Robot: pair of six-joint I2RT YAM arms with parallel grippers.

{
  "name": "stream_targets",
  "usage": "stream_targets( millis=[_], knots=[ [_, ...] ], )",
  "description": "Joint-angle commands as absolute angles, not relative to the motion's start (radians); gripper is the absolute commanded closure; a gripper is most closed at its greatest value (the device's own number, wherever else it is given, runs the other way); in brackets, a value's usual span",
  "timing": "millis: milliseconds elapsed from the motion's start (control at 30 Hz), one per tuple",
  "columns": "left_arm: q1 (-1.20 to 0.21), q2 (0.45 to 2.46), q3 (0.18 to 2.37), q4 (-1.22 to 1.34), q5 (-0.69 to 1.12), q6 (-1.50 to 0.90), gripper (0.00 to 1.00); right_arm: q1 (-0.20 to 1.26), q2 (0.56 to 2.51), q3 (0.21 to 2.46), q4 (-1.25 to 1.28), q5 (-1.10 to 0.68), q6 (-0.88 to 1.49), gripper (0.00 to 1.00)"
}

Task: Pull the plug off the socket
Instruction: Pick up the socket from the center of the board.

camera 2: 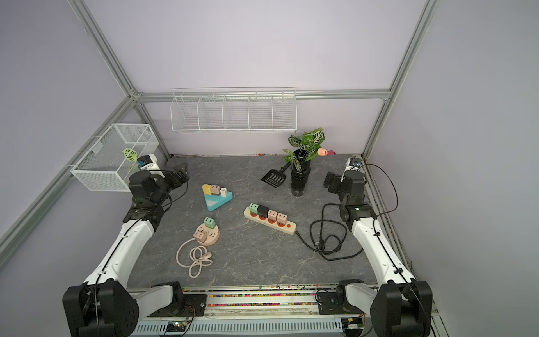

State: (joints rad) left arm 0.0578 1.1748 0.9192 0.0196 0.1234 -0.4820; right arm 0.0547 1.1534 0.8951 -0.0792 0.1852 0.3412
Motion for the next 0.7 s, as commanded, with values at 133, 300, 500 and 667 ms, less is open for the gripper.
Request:
stream_targets(
  millis=[133,300,500,667],
  knots=[
    [0.058,1.075,0.826,-0.177,0.136,-0.770,0.01,0.035,1.154,0.900,-0.293,-0.069,0.354,0.01],
    [0.047,1.136,0.853,-0.209,0.404,-0.703,0.01,0.198,1.191,0.954,-0.461,0.086,0.295,0.02],
    [-0.178,1.184,0.839,-0.207,0.360,-0.613,0.06,0.426,1.218,0.949,-0.498,-0.019,0.191,0.10],
    [-0.362,1.229,0.805,-0.120,0.368,-0.589,0.15,0.532,1.293,0.969,-0.505,-0.001,0.132,0.23]
  ],
)
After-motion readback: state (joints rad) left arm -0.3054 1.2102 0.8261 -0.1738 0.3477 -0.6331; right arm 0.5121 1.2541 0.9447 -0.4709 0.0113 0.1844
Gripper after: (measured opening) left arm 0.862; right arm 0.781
